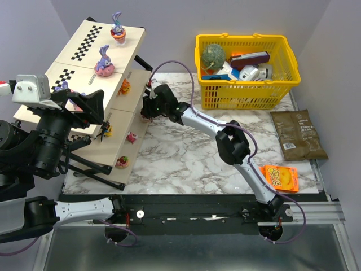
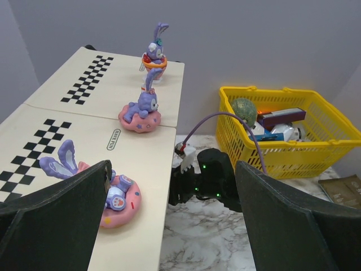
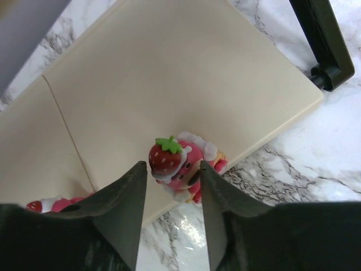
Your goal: Place and organize the plastic toys onto the shelf
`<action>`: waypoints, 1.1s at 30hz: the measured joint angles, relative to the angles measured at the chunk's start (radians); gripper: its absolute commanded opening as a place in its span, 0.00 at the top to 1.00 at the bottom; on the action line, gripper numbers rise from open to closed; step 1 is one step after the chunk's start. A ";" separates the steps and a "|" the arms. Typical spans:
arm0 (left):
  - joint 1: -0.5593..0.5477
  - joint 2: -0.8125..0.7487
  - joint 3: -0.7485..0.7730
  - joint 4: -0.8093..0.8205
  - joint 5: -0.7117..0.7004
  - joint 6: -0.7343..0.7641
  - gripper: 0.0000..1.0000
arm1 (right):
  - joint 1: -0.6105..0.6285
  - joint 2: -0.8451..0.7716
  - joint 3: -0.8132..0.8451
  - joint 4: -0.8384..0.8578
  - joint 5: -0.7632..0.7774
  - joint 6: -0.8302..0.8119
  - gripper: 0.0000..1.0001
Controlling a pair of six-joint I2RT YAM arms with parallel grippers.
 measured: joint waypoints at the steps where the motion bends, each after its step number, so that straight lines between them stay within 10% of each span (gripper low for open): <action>1: 0.000 0.000 0.000 0.000 0.000 0.000 0.01 | 0.000 -0.002 -0.010 0.014 -0.001 0.007 0.44; 18: 0.000 0.000 0.000 0.000 0.000 0.003 0.01 | 0.000 -0.104 -0.201 0.185 0.002 0.100 0.33; 33: 0.000 0.000 0.000 0.000 0.000 0.003 0.01 | -0.080 -0.278 -0.493 0.364 -0.021 0.340 0.95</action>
